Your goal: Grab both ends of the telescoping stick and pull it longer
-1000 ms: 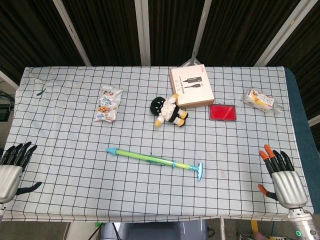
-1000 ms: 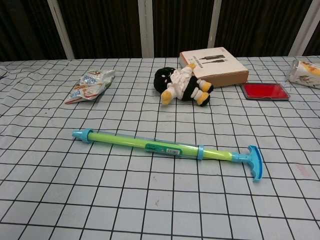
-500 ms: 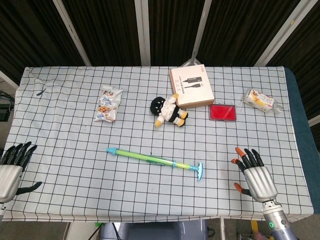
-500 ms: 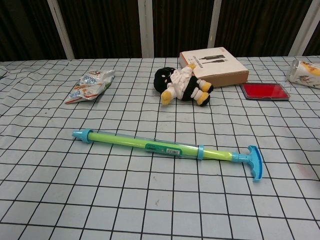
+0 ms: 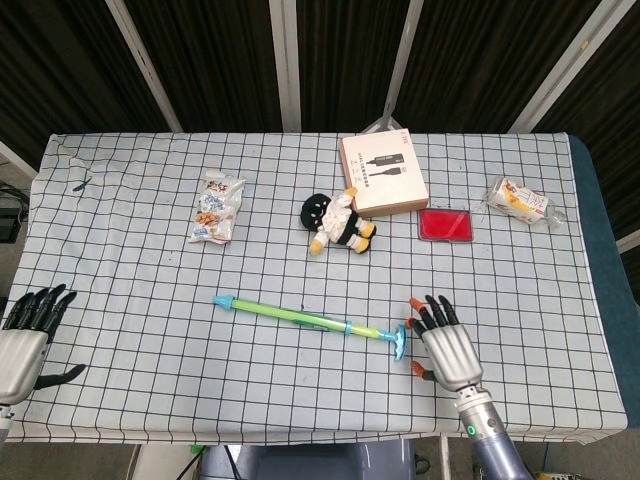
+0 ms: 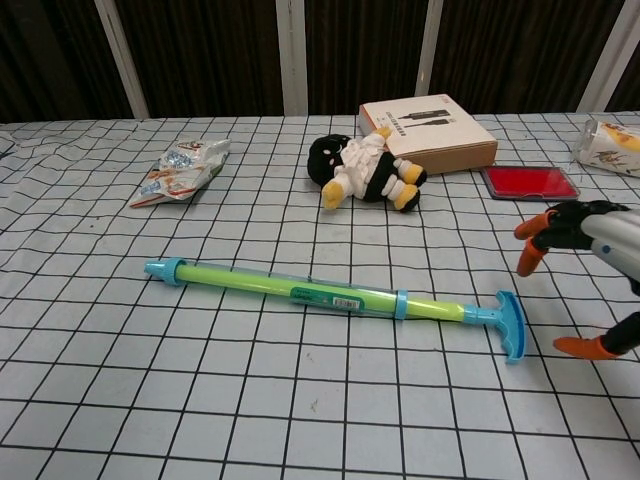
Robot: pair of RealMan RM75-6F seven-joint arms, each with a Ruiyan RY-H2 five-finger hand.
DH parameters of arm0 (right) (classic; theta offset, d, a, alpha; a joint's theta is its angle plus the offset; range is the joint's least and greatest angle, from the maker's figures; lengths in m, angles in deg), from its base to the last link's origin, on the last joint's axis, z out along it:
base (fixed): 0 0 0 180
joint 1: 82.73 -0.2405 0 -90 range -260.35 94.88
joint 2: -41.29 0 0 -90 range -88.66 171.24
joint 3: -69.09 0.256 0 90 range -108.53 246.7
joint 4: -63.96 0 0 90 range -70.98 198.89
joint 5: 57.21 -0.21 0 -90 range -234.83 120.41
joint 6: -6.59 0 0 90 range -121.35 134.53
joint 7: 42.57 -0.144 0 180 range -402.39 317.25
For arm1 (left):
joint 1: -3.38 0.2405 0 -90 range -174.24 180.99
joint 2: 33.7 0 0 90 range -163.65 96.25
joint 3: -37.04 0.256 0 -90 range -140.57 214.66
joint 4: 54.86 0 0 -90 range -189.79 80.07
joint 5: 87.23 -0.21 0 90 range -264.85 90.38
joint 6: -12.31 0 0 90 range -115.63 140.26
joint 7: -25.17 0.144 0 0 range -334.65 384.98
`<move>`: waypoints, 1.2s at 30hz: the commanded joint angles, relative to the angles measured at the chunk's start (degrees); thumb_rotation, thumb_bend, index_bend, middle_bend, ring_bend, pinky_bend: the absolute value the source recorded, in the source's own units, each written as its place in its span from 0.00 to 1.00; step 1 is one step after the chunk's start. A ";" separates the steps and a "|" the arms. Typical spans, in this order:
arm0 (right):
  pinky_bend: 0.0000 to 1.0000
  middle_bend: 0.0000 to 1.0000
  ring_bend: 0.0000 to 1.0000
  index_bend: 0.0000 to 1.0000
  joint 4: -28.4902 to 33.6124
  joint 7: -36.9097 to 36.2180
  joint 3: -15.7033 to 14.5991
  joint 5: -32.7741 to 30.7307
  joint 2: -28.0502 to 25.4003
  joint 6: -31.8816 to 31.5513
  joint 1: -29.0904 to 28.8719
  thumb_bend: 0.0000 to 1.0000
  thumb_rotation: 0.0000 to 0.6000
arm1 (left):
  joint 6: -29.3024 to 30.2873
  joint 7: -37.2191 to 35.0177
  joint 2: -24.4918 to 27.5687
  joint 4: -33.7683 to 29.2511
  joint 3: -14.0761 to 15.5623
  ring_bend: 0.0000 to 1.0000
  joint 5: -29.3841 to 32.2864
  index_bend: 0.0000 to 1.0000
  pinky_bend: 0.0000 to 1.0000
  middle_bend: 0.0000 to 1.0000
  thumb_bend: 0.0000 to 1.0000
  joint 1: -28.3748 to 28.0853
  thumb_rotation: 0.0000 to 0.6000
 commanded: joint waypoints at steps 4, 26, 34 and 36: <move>0.00 0.28 0.03 0.37 -2.31 4.37 0.56 -2.20 5.89 1.16 -2.57 0.23 1.00 | -0.52 -0.57 0.06 0.05 -0.09 0.00 0.44 0.00 0.00 0.00 0.04 -0.19 1.00; 0.00 0.34 0.07 0.44 -7.08 6.21 3.10 -7.03 12.83 1.63 -6.73 0.24 1.00 | -1.18 -1.64 0.18 0.06 -0.24 0.00 1.48 0.00 0.00 0.00 0.04 -0.32 1.00; 0.00 0.34 0.07 0.49 -8.47 7.35 3.74 -8.69 12.67 1.66 -7.64 0.28 1.00 | -1.08 -1.65 0.26 -0.19 -0.20 0.00 1.39 0.00 0.00 0.00 0.04 -0.29 1.00; 0.00 0.34 0.06 0.49 -8.57 7.32 3.93 -9.46 12.46 1.60 -7.69 0.28 1.00 | -1.05 -1.60 0.28 -0.18 -0.19 0.00 1.38 0.00 0.00 0.00 0.04 -0.27 1.00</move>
